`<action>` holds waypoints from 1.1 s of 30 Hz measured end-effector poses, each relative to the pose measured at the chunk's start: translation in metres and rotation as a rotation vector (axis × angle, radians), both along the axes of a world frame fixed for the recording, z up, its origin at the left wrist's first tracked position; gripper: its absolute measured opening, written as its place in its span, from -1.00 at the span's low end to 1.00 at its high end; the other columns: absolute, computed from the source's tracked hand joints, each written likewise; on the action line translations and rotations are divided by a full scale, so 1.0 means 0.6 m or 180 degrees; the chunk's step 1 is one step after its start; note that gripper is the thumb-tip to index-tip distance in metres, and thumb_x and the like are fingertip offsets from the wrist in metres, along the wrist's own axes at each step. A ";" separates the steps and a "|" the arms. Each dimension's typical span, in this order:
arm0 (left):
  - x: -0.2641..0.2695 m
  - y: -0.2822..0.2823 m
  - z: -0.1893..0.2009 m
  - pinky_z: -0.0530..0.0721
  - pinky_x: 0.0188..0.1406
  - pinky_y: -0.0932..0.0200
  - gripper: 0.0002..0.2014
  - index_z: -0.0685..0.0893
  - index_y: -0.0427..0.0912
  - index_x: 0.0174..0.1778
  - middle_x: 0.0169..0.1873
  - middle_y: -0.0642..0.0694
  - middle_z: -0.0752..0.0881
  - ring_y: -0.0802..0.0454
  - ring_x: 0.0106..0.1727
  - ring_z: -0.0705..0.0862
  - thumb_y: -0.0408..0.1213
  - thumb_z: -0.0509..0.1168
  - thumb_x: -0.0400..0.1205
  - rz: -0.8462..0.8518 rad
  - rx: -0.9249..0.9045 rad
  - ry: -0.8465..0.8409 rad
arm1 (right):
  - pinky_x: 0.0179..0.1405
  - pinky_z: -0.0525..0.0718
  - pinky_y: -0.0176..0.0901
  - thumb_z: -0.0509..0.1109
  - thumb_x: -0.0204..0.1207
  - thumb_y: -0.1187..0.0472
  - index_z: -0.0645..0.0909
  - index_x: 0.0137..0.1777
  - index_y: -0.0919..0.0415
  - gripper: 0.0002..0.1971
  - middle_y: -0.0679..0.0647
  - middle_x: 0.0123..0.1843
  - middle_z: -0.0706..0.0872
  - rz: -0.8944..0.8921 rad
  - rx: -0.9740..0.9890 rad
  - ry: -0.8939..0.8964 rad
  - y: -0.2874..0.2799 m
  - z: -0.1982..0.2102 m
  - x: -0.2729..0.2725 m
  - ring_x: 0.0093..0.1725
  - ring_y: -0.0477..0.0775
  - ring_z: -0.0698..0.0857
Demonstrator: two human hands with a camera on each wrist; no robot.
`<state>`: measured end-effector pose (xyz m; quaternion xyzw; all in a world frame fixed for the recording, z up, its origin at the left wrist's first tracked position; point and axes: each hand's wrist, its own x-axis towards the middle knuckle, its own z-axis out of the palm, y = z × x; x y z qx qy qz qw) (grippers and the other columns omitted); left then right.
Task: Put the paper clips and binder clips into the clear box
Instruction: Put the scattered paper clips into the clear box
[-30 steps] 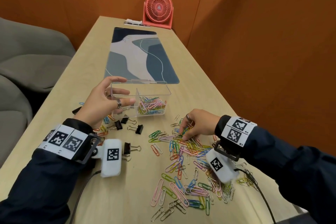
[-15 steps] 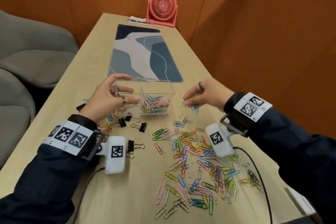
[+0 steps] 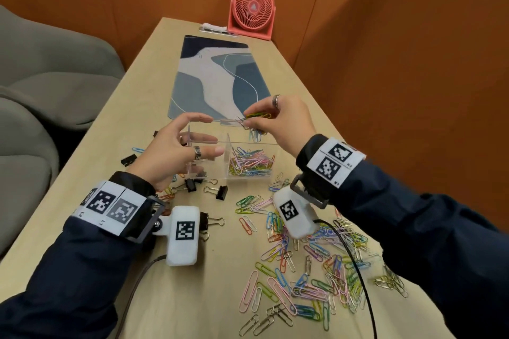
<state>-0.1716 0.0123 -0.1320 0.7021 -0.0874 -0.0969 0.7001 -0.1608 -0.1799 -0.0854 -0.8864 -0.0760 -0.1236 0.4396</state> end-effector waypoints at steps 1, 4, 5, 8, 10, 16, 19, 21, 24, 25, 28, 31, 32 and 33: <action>0.000 0.001 0.000 0.73 -0.07 -0.14 -0.41 0.60 0.12 0.11 0.04 -0.18 0.75 -0.04 -0.11 0.77 -0.22 0.54 0.15 0.0007 -0.0016 0.0007 | -0.30 0.64 -0.48 0.56 0.35 0.33 0.77 -0.14 0.20 -0.90 -0.12 -0.36 0.70 -0.0042 0.0000 -0.0061 0.000 -0.007 -0.002 -0.42 -0.24 0.65; 0.001 0.001 -0.001 0.73 -0.05 -0.16 -0.42 0.61 0.14 0.09 0.03 -0.17 0.76 -0.03 -0.11 0.76 -0.22 0.55 0.13 0.0010 -0.0032 0.0027 | -0.27 0.60 -0.57 0.55 0.36 0.32 0.78 -0.13 0.18 -0.90 -0.18 -0.34 0.69 -0.0052 -0.0009 -0.0215 -0.006 -0.019 -0.011 -0.40 -0.34 0.64; 0.001 0.001 0.000 0.73 -0.04 -0.16 -0.41 0.61 0.14 0.10 0.03 -0.16 0.76 -0.04 -0.11 0.77 -0.22 0.55 0.14 0.0017 -0.0033 0.0031 | -0.25 0.59 -0.59 0.56 0.36 0.32 0.78 -0.14 0.18 -0.90 -0.20 -0.33 0.69 -0.0021 -0.0012 -0.0248 -0.008 -0.022 -0.013 -0.39 -0.39 0.64; 0.002 0.002 -0.002 0.72 -0.05 -0.11 -0.41 0.61 0.16 0.10 0.04 -0.13 0.76 -0.03 -0.10 0.77 -0.21 0.55 0.14 0.0044 -0.0037 0.0023 | -0.18 0.57 -0.60 0.58 0.33 0.31 0.78 -0.11 0.18 -0.85 -0.19 -0.29 0.70 0.0151 -0.0079 -0.0259 -0.014 -0.028 -0.019 -0.33 -0.39 0.65; 0.002 0.001 -0.002 0.71 -0.09 -0.06 -0.41 0.61 0.17 0.10 0.04 -0.13 0.76 0.00 -0.12 0.77 -0.21 0.55 0.14 0.0027 -0.0027 0.0008 | -0.10 0.64 -0.50 0.60 0.31 0.29 0.75 -0.06 0.15 -0.79 -0.12 -0.25 0.73 0.0327 -0.0177 -0.0208 -0.019 -0.025 -0.020 -0.26 -0.27 0.68; 0.004 0.004 -0.004 0.70 0.00 -0.17 -0.44 0.61 0.17 0.07 0.04 -0.12 0.76 -0.04 -0.08 0.76 -0.24 0.54 0.16 0.0189 -0.0106 -0.0023 | -0.24 0.55 -0.44 0.46 0.48 0.11 0.61 -0.13 0.10 -0.89 -0.10 -0.30 0.66 0.0167 -0.0228 -0.0587 -0.030 -0.005 -0.020 -0.31 -0.13 0.60; 0.007 0.009 -0.004 0.69 0.02 -0.24 -0.45 0.60 0.15 0.08 0.06 -0.18 0.73 -0.10 0.00 0.73 -0.29 0.51 0.17 0.0321 -0.0243 -0.0020 | -0.38 0.41 -0.38 0.36 0.56 0.05 0.43 -0.23 0.16 -0.75 -0.06 -0.44 0.45 -0.0026 -0.0428 -0.0548 -0.043 -0.009 -0.023 -0.43 -0.09 0.41; 0.010 0.013 -0.006 0.74 -0.05 -0.17 -0.45 0.60 0.17 0.07 0.06 -0.19 0.72 -0.08 0.00 0.73 -0.28 0.51 0.17 0.0437 -0.0326 -0.0013 | -0.33 0.46 -0.29 0.35 0.56 0.01 0.42 -0.24 0.18 -0.71 -0.02 -0.43 0.44 0.0213 -0.0818 0.0098 -0.051 -0.019 -0.027 -0.40 -0.04 0.42; 0.015 0.019 -0.009 0.74 -0.21 -0.02 -0.46 0.61 0.19 0.05 0.04 -0.17 0.73 0.02 -0.08 0.75 -0.27 0.53 0.17 0.0579 -0.0379 -0.0032 | -0.14 0.52 -0.11 0.37 0.53 -0.05 0.54 -0.07 0.18 -0.72 0.02 -0.21 0.58 0.0805 -0.1689 0.1094 -0.051 -0.041 -0.039 -0.26 -0.04 0.52; 0.016 0.020 -0.010 0.73 -0.20 -0.02 -0.45 0.61 0.19 0.05 0.04 -0.17 0.73 0.02 -0.09 0.74 -0.27 0.53 0.16 0.0613 -0.0388 -0.0024 | -0.10 0.52 -0.16 0.38 0.52 -0.06 0.58 0.07 0.17 -0.69 0.04 -0.09 0.61 0.1018 -0.1886 0.1294 -0.047 -0.049 -0.044 -0.19 -0.05 0.55; 0.018 0.020 -0.010 0.69 -0.22 0.03 -0.44 0.60 0.19 0.06 0.05 -0.16 0.73 0.03 -0.10 0.75 -0.27 0.53 0.16 0.0645 -0.0372 -0.0027 | 0.11 0.52 -0.18 0.43 0.46 -0.11 0.54 0.32 0.03 -0.54 0.08 0.11 0.56 0.1538 -0.2168 0.1623 -0.030 -0.070 -0.056 0.04 -0.01 0.54; 0.019 0.019 -0.012 0.66 -0.26 0.07 -0.48 0.60 0.20 0.05 0.06 -0.16 0.74 0.03 -0.10 0.75 -0.31 0.53 0.23 0.0640 -0.0320 -0.0065 | 0.21 0.47 -0.12 0.51 0.35 -0.15 0.54 0.27 -0.05 -0.49 0.04 0.07 0.46 0.1688 -0.2385 0.1650 -0.015 -0.085 -0.063 0.15 0.02 0.42; 0.019 0.019 -0.012 0.67 -0.26 0.06 -0.50 0.60 0.20 0.05 0.07 -0.17 0.74 0.03 -0.10 0.75 -0.33 0.53 0.27 0.0646 -0.0308 -0.0079 | 0.20 0.47 -0.11 0.54 0.33 -0.13 0.54 0.26 -0.05 -0.48 0.04 0.07 0.45 0.1698 -0.2384 0.1653 -0.012 -0.086 -0.064 0.17 0.03 0.42; 0.019 0.018 -0.013 0.68 -0.23 0.05 -0.51 0.60 0.20 0.04 0.08 -0.17 0.73 0.02 -0.10 0.75 -0.36 0.52 0.30 0.0652 -0.0300 -0.0092 | 0.18 0.48 -0.12 0.56 0.31 -0.09 0.53 0.25 -0.03 -0.48 0.04 0.08 0.46 0.1709 -0.2369 0.1652 -0.012 -0.087 -0.064 0.16 0.02 0.42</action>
